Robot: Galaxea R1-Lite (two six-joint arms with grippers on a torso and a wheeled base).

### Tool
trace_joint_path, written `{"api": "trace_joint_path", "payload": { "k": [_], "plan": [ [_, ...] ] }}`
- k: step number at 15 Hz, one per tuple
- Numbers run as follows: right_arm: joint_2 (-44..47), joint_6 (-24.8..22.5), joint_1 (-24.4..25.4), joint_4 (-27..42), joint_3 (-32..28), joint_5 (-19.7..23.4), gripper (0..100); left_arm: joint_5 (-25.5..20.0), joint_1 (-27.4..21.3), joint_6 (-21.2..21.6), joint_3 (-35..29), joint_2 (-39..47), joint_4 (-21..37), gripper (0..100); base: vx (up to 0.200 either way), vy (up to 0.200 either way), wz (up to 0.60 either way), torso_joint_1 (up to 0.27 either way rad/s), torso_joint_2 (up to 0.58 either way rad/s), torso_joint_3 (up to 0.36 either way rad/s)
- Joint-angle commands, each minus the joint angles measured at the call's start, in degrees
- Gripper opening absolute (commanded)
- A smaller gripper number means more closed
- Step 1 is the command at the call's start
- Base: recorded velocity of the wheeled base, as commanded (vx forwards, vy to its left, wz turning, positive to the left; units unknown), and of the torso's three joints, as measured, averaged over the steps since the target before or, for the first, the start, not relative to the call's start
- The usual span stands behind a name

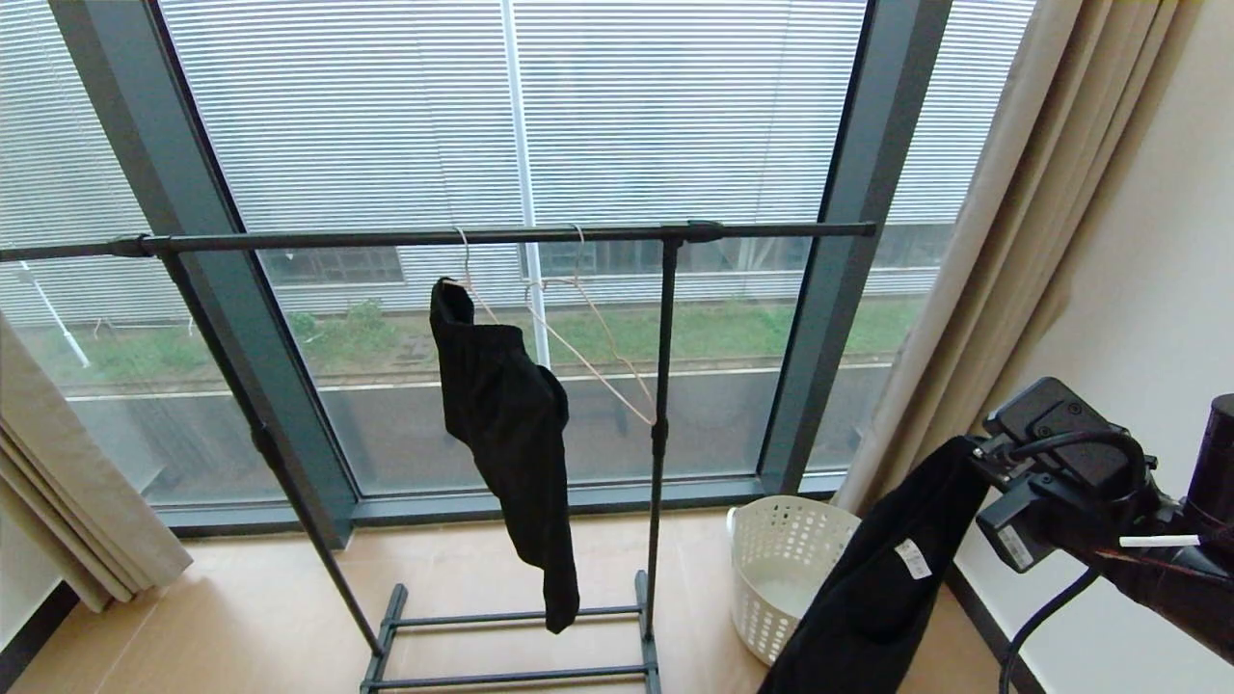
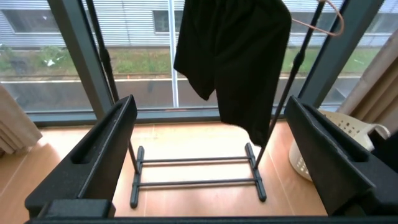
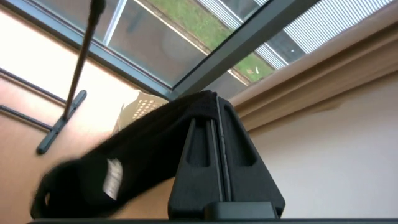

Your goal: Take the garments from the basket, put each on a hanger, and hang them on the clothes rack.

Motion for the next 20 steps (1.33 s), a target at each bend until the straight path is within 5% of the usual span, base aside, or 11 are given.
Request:
{"api": "trace_joint_path", "payload": {
  "k": [1, 7, 10, 11, 13, 16, 20],
  "plan": [
    [0.23, -0.02, 0.72, -0.01, 0.31, -0.01, 0, 0.01, 0.00, 0.05, -0.01, 0.07, -0.03, 100, 0.000, 0.000, 0.00, 0.000, 0.00, 0.000],
    [0.14, 0.42, 6.08, -0.10, 1.10, 0.08, 0, 0.01, -0.09, 3.39, 0.08, 1.30, 0.23, 100, 0.000, 0.000, 0.00, 0.000, 0.00, 0.000],
    [1.90, 1.82, 7.49, -0.89, -0.84, 0.16, 0, 0.01, -1.23, 5.33, 0.08, 13.52, 0.23, 100, 0.000, 0.000, 0.00, 0.000, 0.00, 0.000],
    [2.96, 3.05, 8.80, -3.08, -3.03, -0.19, 0, -1.48, -3.16, 8.49, -0.10, 18.97, -0.12, 100, 0.000, 0.000, 0.00, 0.000, 0.00, 0.000],
    [4.28, 4.02, 10.12, -2.38, -9.36, -0.63, 0, -8.16, -5.63, 8.23, -4.93, 26.88, -0.12, 100, 0.000, 0.000, 0.00, 0.000, 0.00, 0.000],
    [10.87, 6.66, 12.93, 1.57, -18.33, -0.63, 0, -15.01, -8.09, 4.45, -12.40, 42.44, -0.91, 100, 0.000, 0.000, 0.00, 0.000, 0.00, 0.000],
    [17.63, 7.89, 14.78, 1.93, -25.97, -1.15, 0, -14.84, -19.34, -11.64, -21.19, 58.52, -10.40, 100, 0.000, 0.000, 0.00, 0.000, 0.00, 0.000]
  ]
}}
